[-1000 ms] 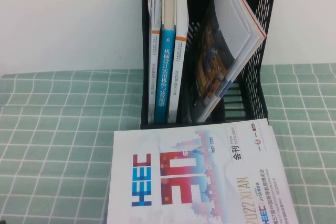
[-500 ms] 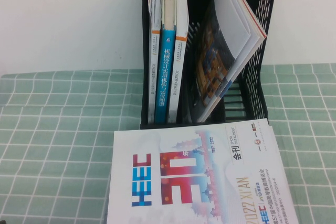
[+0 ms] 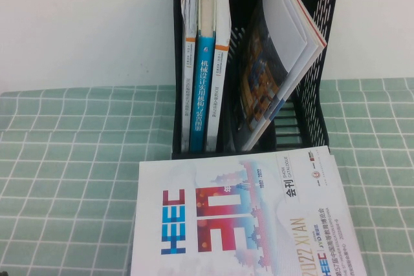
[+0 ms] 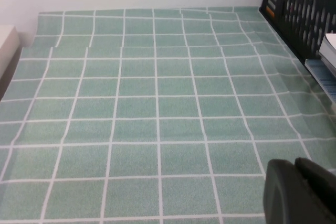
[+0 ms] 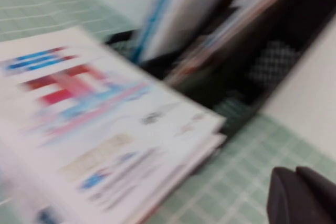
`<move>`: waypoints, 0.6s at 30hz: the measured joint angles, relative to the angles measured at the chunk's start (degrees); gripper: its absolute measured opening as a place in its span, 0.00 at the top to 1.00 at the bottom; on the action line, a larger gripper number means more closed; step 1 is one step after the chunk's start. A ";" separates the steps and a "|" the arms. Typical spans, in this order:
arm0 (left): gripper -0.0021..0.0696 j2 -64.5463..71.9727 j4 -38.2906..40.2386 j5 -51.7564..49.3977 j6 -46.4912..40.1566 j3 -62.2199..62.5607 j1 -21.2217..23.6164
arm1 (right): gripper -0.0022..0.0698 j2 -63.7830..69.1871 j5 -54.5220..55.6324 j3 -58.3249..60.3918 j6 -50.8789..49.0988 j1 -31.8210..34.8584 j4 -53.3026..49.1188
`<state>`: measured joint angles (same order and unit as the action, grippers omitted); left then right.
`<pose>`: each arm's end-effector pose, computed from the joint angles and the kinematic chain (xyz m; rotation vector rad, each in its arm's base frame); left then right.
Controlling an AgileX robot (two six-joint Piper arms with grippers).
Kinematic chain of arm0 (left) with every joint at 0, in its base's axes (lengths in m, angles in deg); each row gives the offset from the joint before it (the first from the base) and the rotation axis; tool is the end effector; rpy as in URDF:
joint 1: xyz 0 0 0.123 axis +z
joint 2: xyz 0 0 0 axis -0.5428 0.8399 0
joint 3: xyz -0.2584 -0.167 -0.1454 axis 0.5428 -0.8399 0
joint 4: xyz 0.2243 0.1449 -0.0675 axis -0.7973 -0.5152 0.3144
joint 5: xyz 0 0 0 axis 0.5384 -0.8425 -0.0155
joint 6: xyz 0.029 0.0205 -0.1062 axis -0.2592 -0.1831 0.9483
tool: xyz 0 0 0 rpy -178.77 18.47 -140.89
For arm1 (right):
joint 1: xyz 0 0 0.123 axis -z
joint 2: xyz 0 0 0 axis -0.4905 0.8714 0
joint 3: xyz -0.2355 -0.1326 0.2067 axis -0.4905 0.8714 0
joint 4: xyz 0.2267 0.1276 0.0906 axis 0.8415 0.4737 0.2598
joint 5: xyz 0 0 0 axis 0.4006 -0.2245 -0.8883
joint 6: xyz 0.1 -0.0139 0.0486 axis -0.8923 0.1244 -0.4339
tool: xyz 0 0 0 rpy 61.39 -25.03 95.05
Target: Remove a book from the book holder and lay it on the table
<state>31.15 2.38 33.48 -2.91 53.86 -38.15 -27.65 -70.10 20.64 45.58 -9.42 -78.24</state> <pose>0.0416 -0.0048 0.1689 0.0116 1.8401 -0.1326 0.0241 0.0037 0.2809 -0.7615 1.5938 0.1747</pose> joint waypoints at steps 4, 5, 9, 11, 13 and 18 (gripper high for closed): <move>0.97 0.00 -0.09 0.00 0.00 0.00 0.00 | 0.97 -0.73 7.03 2.80 -0.68 14.28 -0.64; 0.97 0.00 -0.09 0.00 0.00 0.00 0.00 | 0.97 -1.28 8.64 3.71 -0.68 18.37 -0.21; 0.97 0.00 -0.09 0.00 0.17 0.00 0.00 | 0.97 -3.79 14.48 8.74 -0.68 31.88 0.97; 0.97 -0.09 -0.09 0.00 0.17 0.00 0.00 | 0.97 -4.01 16.73 12.24 -0.82 37.06 1.11; 0.97 -0.09 -0.09 0.00 0.17 0.00 0.00 | 0.97 -4.01 17.70 15.68 -1.33 40.24 1.47; 0.97 -0.09 -0.09 0.00 0.17 0.00 0.00 | 0.97 -4.01 14.89 21.59 -7.96 42.78 2.13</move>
<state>31.06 2.29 33.48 -2.75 53.86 -38.15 -31.66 -55.21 42.23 37.62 33.36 -76.11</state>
